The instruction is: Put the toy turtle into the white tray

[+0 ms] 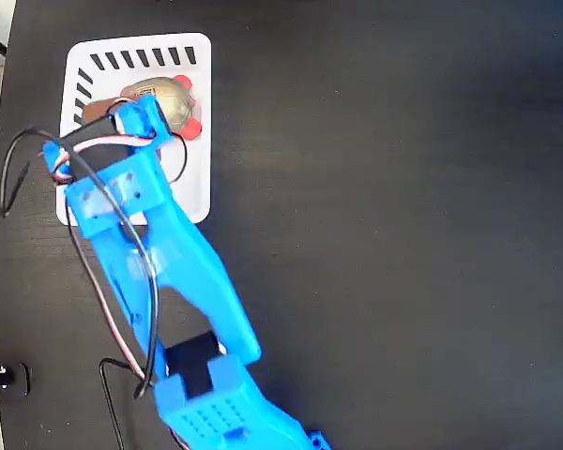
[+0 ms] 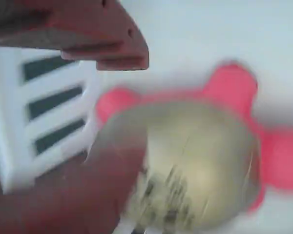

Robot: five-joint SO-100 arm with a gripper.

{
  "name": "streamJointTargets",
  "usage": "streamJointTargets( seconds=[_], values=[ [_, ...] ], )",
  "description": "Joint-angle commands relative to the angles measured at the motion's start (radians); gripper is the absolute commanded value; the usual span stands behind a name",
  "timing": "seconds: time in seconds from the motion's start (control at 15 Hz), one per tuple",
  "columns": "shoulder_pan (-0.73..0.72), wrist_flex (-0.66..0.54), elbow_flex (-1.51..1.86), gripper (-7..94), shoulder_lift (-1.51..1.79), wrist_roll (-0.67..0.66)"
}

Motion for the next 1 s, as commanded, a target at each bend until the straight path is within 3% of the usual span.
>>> streamJointTargets(
  seconds=[0.0,0.27,0.8,0.93],
  values=[
    [-0.003,0.017,0.017,-3,0.207,0.000],
    [0.034,-0.071,0.347,-3,0.565,-0.021],
    [0.170,-0.643,1.580,-3,1.549,-0.086],
    [0.202,-0.732,1.821,-3,1.770,-0.107]
  ],
)
